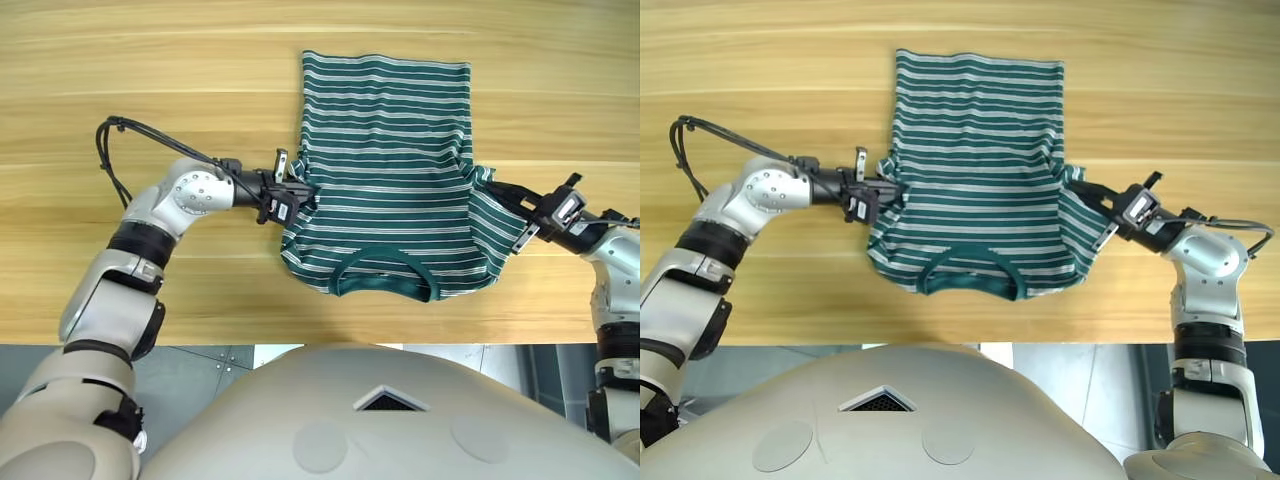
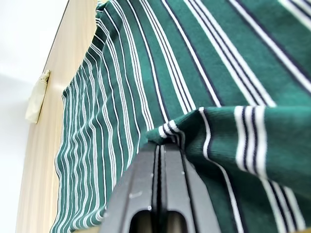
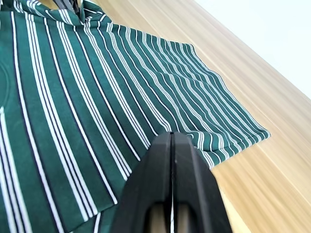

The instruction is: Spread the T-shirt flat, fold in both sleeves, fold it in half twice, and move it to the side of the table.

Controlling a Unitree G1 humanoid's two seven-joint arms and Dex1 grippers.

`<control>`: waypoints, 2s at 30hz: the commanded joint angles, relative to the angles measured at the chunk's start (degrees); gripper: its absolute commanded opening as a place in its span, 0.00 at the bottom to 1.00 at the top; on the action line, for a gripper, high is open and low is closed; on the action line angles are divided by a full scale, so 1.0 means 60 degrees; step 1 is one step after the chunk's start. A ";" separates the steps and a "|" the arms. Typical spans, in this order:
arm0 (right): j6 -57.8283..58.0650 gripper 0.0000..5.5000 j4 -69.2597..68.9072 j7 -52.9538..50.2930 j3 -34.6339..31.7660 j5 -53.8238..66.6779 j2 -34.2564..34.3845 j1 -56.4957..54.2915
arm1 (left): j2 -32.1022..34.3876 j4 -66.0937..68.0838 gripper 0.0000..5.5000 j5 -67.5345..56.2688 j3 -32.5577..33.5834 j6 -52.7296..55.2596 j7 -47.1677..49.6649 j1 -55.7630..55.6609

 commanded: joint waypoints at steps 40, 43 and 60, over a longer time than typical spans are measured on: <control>0.0181 0.00 -0.0347 0.0107 0.0241 0.0019 0.0118 0.0022 | -0.1380 0.0830 0.25 -0.0624 -0.0269 0.1203 -0.0476 -0.0875; 0.0186 0.00 -0.0338 0.0110 0.0250 0.0011 0.0136 -0.0008 | -0.1324 0.0758 0.33 -0.0672 -0.0226 0.1237 -0.0496 -0.0841; 0.0354 0.00 -0.0635 0.0067 0.0184 0.0046 0.0150 0.0039 | 0.1444 -0.3151 0.82 -0.5100 0.1334 0.2127 -0.3598 0.2352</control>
